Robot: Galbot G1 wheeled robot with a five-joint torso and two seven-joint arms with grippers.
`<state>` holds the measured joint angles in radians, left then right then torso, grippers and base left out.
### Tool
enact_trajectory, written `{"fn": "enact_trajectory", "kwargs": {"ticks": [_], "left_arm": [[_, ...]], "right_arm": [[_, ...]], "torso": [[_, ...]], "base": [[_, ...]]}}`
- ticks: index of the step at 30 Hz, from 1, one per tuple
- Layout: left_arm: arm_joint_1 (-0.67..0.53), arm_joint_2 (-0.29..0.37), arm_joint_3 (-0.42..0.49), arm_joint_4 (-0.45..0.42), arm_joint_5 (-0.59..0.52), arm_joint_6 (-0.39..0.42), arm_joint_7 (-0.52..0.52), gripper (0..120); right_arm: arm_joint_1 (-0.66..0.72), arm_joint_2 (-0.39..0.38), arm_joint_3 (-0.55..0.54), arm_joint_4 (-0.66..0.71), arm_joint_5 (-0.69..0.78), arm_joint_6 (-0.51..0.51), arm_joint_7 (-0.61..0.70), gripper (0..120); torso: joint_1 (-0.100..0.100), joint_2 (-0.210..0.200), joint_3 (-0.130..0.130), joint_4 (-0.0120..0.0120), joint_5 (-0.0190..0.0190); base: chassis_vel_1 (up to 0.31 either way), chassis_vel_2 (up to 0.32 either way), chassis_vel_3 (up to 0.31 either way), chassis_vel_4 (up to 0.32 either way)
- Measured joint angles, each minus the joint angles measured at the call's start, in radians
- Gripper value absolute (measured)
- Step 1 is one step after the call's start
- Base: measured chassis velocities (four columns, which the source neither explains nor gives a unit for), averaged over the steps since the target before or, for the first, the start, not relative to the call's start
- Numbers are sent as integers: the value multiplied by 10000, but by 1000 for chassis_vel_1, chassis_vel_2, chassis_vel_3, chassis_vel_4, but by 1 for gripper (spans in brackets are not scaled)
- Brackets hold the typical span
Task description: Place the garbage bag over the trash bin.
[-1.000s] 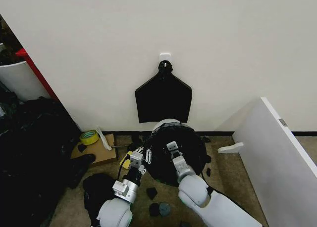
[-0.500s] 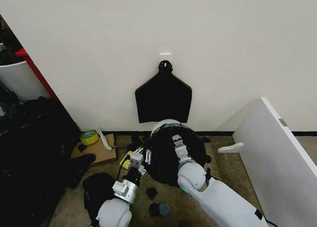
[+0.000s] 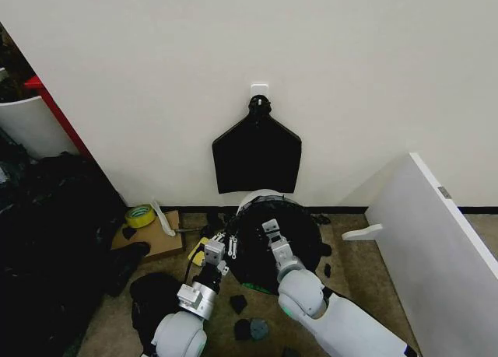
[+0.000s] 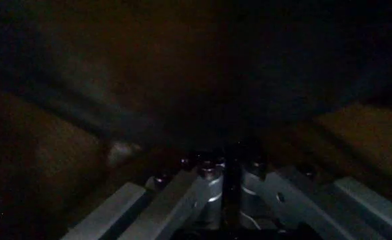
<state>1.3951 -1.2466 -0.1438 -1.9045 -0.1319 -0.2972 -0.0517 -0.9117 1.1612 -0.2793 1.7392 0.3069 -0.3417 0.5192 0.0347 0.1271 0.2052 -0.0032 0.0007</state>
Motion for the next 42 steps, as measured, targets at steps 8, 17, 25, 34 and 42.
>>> {"fn": "enact_trajectory", "kwargs": {"ticks": [8, 17, 25, 34, 42], "left_arm": [[50, -28, 16, -46, 73, -23, 14, 3], [-16, -38, 7, 6, 72, -23, 30, 3], [-84, -23, -69, 99, -24, -20, 21, 3], [-109, -6, -104, 123, -45, -17, 15, 3], [-30, 2, -92, 7, -30, -14, 14, 3]], "right_arm": [[315, 160, 305, -632, -129, -682, 391, 0], [-12, 4, 514, -313, -162, -1177, 883, 0], [-722, -384, 391, 757, -337, 357, 97, 0], [-1482, -717, 361, 2105, 478, 140, 94, 0], [-1321, -381, 277, 1634, 715, -1240, 650, 0]], "torso": [[0, 0, 0, 0, 0], [0, 0, 0, -1, 1], [0, 0, 0, -1, 0], [0, 0, 0, -1, 0], [0, 0, 0, 0, 0]], "base": [[0, 0, 0, 0], [0, 0, 0, 0], [0, 0, 0, 0], [0, 0, 0, 0], [0, 0, 0, 0]]}}
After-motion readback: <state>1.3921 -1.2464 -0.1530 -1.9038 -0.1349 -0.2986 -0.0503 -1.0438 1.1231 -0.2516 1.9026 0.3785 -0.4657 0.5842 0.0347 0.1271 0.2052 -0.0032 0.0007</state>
